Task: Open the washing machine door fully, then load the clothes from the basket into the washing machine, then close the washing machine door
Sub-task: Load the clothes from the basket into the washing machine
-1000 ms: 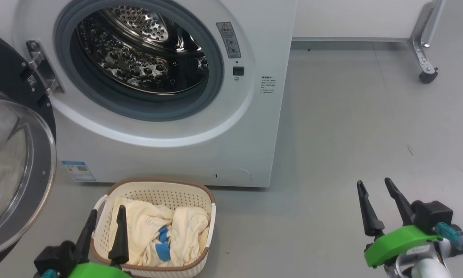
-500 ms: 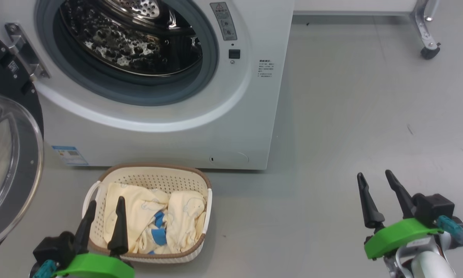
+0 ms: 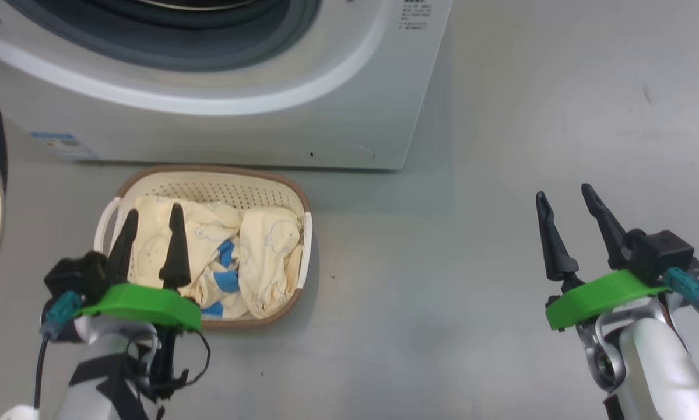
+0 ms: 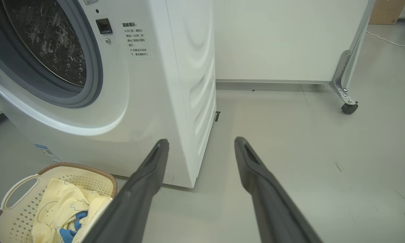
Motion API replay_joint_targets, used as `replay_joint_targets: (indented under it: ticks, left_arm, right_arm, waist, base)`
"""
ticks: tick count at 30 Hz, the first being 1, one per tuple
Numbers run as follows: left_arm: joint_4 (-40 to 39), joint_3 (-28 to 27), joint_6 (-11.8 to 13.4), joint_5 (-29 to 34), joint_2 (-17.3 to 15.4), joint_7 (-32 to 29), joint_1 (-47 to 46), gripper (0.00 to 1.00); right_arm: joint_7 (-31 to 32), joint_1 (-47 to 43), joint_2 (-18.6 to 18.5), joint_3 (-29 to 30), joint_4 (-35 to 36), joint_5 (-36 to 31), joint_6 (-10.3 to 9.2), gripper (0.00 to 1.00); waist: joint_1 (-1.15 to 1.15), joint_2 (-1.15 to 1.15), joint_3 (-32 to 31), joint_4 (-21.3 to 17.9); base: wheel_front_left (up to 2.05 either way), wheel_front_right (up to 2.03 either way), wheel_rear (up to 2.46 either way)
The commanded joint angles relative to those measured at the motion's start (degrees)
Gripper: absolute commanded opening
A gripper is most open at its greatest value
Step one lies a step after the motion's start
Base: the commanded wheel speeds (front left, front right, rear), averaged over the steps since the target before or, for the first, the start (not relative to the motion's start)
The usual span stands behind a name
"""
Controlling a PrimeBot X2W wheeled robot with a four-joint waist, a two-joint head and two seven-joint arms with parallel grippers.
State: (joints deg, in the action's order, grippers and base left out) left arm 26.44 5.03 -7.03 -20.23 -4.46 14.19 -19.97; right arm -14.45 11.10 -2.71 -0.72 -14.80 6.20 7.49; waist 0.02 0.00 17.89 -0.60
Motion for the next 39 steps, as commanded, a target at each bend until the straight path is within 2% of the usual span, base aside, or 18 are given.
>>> replay_joint_targets:
  ticks: [1, 7, 17, 21, 27, 39]
  left_arm:
    - [-1.02, -1.66, 0.07, -0.06, -1.15, 0.70, -1.90, 1.00]
    - [5.41, -1.27, -0.13, -0.35, -2.90, 0.71, -10.07, 1.00]
    - [19.89, -0.36, -0.30, 0.70, -9.13, -0.80, -23.35, 1.00]
    - [27.53, 2.28, -0.39, 1.98, -12.16, -4.10, -29.68, 1.00]
    - [35.65, 6.13, -0.44, 1.24, -14.28, -12.67, -35.26, 1.00]
    - [42.64, 13.79, -0.45, 2.95, -20.79, -18.34, -40.23, 1.00]
  right_arm:
    - [-0.45, 1.69, -0.17, -1.34, 1.93, -0.39, 0.00, 1.00]
    - [-0.42, 4.87, -0.17, -1.88, 2.84, -1.04, 0.00, 1.00]
    - [-0.51, 8.64, -0.17, -3.10, 3.25, -0.06, 0.00, 1.00]
    - [-0.53, 10.07, -0.17, -3.69, 4.28, 1.06, 0.00, 1.00]
    - [-0.54, 11.41, -0.17, -4.92, 5.18, 2.71, 0.00, 1.00]
    - [-0.54, 13.12, -0.17, -8.83, 5.40, 5.25, 0.00, 1.00]
  waist:
    - [-0.02, 0.00, 5.02, -0.05]
    - [-0.02, 0.00, 12.60, -0.93]
    - [-0.02, 0.00, 23.06, -4.35]
    - [-0.02, 0.00, 27.69, -6.19]
    - [-0.02, 0.00, 31.99, -8.56]
    - [-0.02, 0.00, 37.58, -14.46]
  base:
    - [0.00, 0.00, 0.00]
    - [0.00, 0.00, 0.00]
    - [0.00, 0.00, 0.00]
    - [0.00, 0.00, 0.00]
    - [0.00, 0.00, 0.00]
    - [0.00, 0.00, 0.00]
